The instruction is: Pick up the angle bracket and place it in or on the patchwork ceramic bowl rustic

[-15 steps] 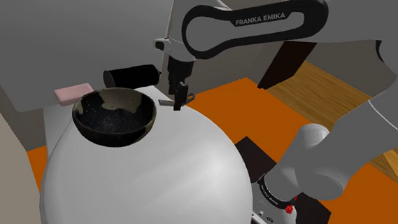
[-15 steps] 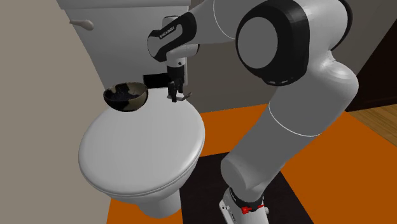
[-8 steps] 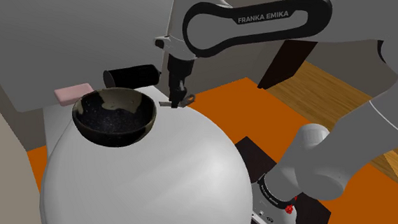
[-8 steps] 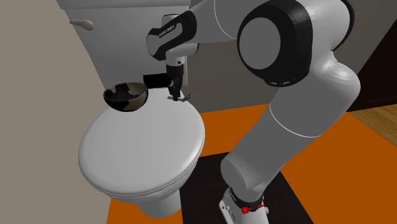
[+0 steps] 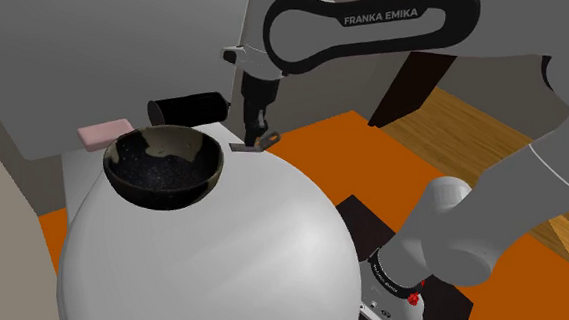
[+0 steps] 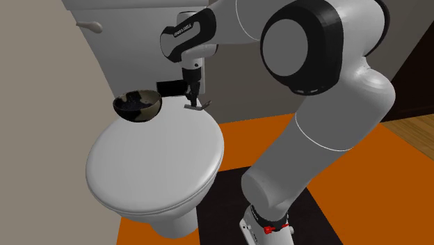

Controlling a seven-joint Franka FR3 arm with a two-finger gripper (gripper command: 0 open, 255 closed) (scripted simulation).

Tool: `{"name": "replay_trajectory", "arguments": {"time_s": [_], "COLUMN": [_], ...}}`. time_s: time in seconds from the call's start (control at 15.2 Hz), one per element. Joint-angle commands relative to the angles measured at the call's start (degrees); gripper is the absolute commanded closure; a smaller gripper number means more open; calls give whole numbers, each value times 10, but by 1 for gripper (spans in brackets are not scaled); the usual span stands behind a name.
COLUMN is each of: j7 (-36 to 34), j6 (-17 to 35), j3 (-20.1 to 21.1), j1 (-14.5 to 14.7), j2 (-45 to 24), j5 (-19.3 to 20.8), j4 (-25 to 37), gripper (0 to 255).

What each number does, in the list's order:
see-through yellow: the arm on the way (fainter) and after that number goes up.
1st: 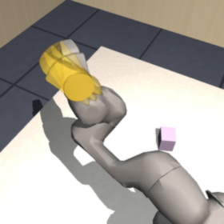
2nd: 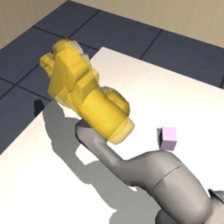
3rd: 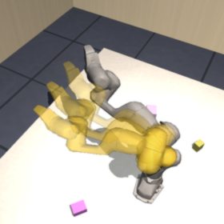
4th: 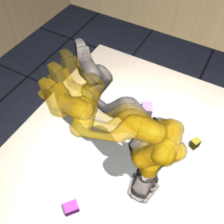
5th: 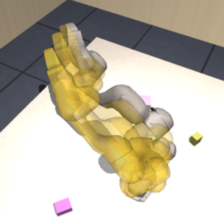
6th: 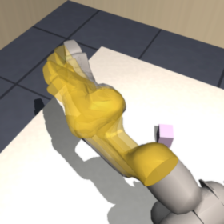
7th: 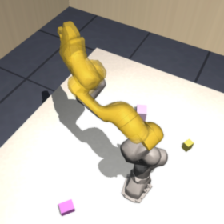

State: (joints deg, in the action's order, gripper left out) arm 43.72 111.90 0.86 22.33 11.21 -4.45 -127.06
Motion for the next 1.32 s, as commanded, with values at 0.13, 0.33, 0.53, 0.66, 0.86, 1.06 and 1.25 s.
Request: {"name": "replay_trajectory", "arguments": {"time_s": [0.13, 0.33, 0.53, 0.66, 0.86, 1.06, 1.25], "j7": [27, 69, 69, 70, 70, 70, 70], "j6": [-45, -106, -83, -67, -55, -55, -55], "j3": [-6, -13, -13, -13, -12, -12, -12], "j1": [-3, -6, -6, -6, -6, -6, -6], "j2": [-11, -31, -31, -32, -33, -33, -33], "j5": [11, 31, 30, 30, 30, 30, 30], "j4": [26, 63, 40, 25, 14, 14, 14], "gripper": [0, 0, 0, 0, 0, 0, 0]}}
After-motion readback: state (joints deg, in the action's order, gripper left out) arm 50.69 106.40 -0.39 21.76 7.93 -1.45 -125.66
